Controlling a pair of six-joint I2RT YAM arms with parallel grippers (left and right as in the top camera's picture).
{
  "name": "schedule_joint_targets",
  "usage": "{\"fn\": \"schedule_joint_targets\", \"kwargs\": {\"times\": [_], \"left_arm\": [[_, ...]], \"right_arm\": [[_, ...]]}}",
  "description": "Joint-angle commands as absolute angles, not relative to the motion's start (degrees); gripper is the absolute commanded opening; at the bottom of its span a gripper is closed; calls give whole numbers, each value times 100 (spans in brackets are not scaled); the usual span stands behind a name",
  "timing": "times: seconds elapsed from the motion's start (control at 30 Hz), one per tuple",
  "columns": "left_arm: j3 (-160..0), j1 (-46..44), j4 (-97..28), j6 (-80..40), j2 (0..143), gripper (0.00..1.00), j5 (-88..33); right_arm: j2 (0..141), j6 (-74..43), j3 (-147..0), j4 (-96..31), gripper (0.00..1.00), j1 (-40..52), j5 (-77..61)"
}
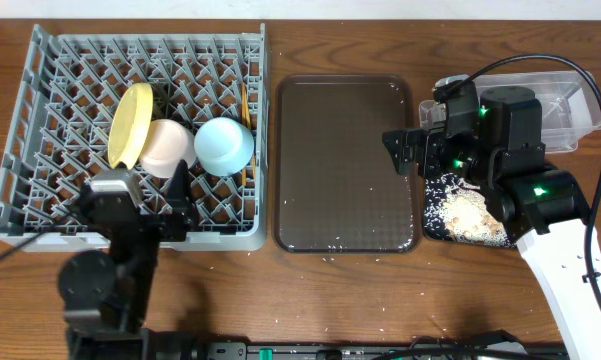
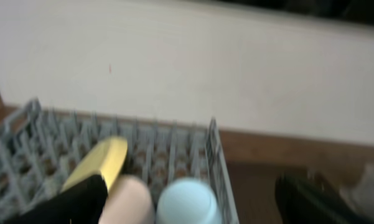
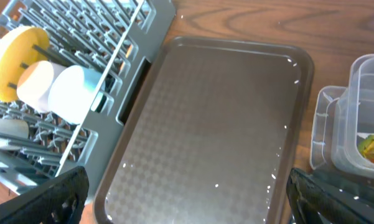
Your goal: Sort waste into correct bins and load items into the dishwasher
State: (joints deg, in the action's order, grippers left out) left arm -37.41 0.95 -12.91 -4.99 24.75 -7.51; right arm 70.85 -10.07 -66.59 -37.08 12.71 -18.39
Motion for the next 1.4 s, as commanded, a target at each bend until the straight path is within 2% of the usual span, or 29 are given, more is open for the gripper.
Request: {"fn": "schedule_joint_targets", "kwargs": {"times": [0.0,0.23,0.43,0.67,0.93,1.1,1.37], "left_arm": [[-2926,78,-679,-764,1929,87,-657],[-1485,78,132,-827,987,87,-379],[-679,93,165,-825,34,87,-336],[-8,91,596,-827,8,87,-344],[-23,89,392,-825,30,87,-340],[-23,89,-403,-825,34,87,-338],[-27,89,-381,-825,117,88,-338]], "right_arm": [[7087,-1024,-6707,-3712,99,1278,-1844],[7087,-1024,-6707,-3712,99,1278,-1844],[7087,-1024,-6707,-3710,99,1278,-1841],[7087,-1024,-6707,-3712,99,1275,-1841],[7087,-1024,-6707,-3712,99,1278,-1844],[7087,-1024,-6707,-3712,99,1278,-1844],[7087,-1024,-6707,-3712,99,1278,-1844]]}}
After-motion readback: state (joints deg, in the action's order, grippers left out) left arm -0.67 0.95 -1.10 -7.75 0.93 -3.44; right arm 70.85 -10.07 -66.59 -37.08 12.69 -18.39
